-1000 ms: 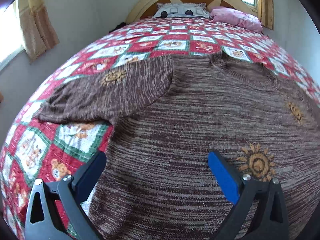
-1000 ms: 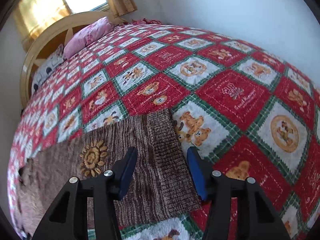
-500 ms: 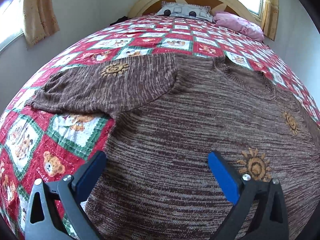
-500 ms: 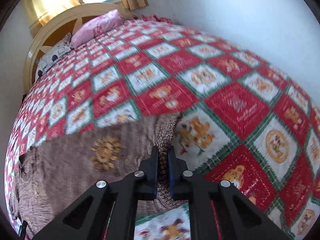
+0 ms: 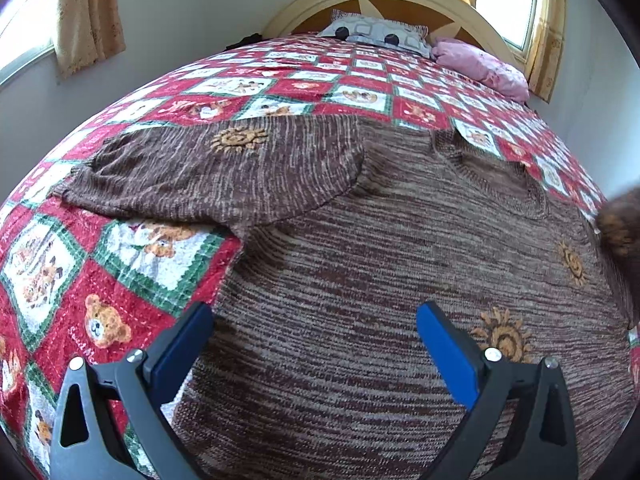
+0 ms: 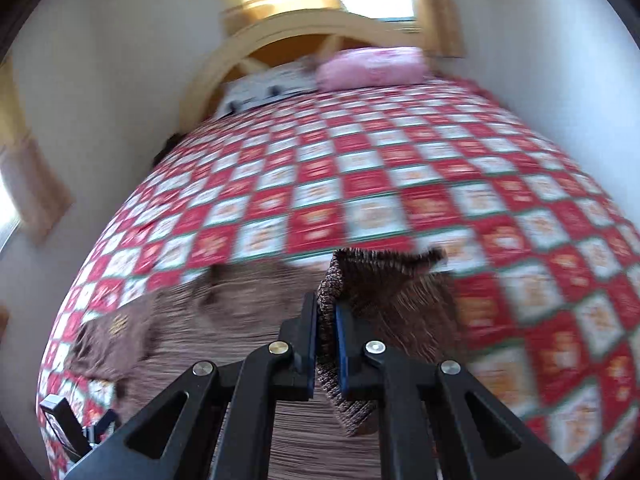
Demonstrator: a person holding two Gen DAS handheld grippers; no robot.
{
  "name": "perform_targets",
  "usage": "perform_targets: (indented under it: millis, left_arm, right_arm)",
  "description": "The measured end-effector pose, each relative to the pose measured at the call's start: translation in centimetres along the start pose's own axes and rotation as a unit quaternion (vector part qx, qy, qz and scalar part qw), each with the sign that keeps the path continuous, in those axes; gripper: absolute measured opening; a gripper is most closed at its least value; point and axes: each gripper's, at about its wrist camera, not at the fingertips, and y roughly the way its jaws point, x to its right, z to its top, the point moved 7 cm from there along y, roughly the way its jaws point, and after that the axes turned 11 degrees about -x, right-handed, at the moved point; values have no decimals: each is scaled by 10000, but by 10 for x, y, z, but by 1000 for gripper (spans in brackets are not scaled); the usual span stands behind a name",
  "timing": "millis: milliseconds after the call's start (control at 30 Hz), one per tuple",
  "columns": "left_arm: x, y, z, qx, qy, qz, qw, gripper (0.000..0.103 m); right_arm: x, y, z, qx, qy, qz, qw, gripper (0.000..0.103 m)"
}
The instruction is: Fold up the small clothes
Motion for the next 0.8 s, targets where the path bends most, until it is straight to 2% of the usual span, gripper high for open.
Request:
perform_targets:
  millis: [100, 233, 367, 567, 633, 667, 700, 733, 800]
  left_arm:
    - [-3, 0, 0, 8, -93, -78, 9999, 103]
    - [-4, 0, 1, 19, -124, -119, 9999, 103]
    - [-4, 0, 1, 31, -151, -155, 9998, 103]
    - [-5, 0, 1, 32, -153, -148, 9998, 103]
    - [-5, 0, 1, 32, -154, -148, 9998, 103]
    - [-5, 0, 1, 30, -154, -146, 9998, 103]
    - [-5, 0, 1, 28, -153, -144, 9998, 103]
    - [-5, 0, 1, 27, -152, -143, 9998, 103]
    - [-5, 0, 1, 26, -154, -143, 9998, 103]
  right_arm:
    - [-52, 41, -13, -205, -173, 209, 9994, 8]
    - [-91, 100, -41, -373, -542, -178, 9977, 8]
    - [-98, 129, -64, -471, -790, -473, 9946, 8]
    - [-100, 139, -75, -511, -935, -443, 9933, 8]
    - [-104, 142, -75, -563, -937, -146, 9939, 14]
    - [-110, 141, -77, -651, -973, 330, 9926, 28]
    - [-114, 140, -78, -734, -975, 620, 9906, 39]
    - [-118, 135, -80, -851, -928, 1021, 9868, 55]
    - [-120, 120, -80, -781, -811, 1561, 9813, 55]
